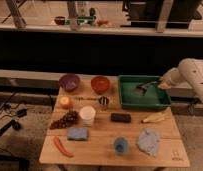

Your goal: Wipe tray with brush

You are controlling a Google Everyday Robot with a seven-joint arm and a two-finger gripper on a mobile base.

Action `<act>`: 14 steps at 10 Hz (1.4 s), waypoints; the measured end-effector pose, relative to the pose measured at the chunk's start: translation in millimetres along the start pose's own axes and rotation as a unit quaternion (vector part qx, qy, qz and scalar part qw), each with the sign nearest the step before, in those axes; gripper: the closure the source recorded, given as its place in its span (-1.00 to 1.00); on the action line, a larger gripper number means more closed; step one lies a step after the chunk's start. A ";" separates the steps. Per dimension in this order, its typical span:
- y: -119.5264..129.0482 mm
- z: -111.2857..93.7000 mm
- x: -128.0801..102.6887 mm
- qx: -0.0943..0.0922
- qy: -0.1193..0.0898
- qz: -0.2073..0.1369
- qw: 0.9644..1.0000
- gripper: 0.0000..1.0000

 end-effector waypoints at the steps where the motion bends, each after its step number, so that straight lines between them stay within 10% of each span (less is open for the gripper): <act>1: -0.2 1.8 -1.8 0.002 -0.005 0.001 1.000 1.00; 9: 0.5 5.5 -1.4 0.000 -0.014 0.009 1.000 0.73; 10: 0.6 6.9 -4.7 0.000 -0.015 0.007 1.000 0.16; 14: 0.6 6.6 -4.1 0.000 -0.015 0.008 1.000 -0.58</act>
